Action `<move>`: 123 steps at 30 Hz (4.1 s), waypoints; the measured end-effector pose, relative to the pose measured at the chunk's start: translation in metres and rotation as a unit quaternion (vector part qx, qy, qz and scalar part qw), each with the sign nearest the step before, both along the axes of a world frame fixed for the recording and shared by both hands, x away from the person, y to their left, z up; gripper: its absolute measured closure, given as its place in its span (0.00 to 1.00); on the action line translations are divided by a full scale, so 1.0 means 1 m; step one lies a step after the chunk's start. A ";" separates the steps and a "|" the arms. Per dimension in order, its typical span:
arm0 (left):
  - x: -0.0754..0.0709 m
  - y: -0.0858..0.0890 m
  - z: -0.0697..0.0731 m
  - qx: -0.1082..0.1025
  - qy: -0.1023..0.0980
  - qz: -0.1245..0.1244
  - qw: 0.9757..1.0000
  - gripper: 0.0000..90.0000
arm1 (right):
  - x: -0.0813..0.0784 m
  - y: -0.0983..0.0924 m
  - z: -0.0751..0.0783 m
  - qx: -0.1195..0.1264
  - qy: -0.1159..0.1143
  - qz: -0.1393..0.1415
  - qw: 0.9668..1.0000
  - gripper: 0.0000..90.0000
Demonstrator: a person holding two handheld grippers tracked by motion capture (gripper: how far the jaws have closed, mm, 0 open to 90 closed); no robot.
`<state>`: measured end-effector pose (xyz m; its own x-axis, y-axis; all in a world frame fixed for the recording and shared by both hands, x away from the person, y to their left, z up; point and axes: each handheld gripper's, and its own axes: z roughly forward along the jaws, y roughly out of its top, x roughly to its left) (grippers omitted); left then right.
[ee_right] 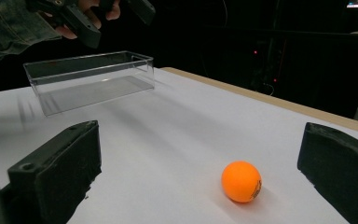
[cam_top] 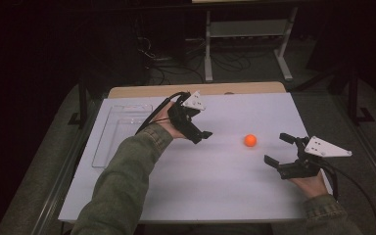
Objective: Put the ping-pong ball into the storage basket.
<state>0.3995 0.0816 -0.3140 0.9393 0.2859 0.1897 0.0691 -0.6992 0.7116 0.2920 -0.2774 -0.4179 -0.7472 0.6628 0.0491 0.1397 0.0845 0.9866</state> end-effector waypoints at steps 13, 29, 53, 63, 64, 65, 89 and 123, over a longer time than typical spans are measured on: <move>0.007 -0.016 -0.005 0.013 0.006 -0.008 1.000 0.00 | -0.001 0.001 0.000 0.000 0.000 0.002 1.000 0.00; 0.015 -0.036 -0.015 0.020 0.016 -0.021 0.999 0.00 | -0.001 0.000 0.001 0.003 -0.001 0.003 1.000 0.00; 0.020 -0.065 -0.024 0.025 0.024 -0.045 0.998 0.00 | -0.003 -0.001 0.001 0.006 -0.003 0.002 1.000 0.00; 0.023 -0.077 -0.028 0.030 0.026 -0.053 0.998 0.00 | -0.003 -0.003 0.002 0.008 -0.005 0.001 1.000 0.00; 0.023 -0.078 -0.028 0.031 0.027 -0.054 0.998 0.00 | -0.003 -0.003 0.002 0.008 -0.005 0.001 1.000 0.00; 0.023 -0.079 -0.028 0.032 0.027 -0.055 0.998 0.00 | -0.003 -0.003 0.002 0.008 -0.005 0.001 1.000 0.00; 0.030 -0.099 -0.046 0.044 0.041 -0.067 0.996 0.00 | -0.004 -0.002 0.000 0.009 -0.004 0.003 1.000 0.00; 0.041 -0.134 -0.082 0.042 0.060 -0.079 0.994 0.00 | -0.005 -0.003 0.000 0.011 -0.003 0.003 1.000 0.00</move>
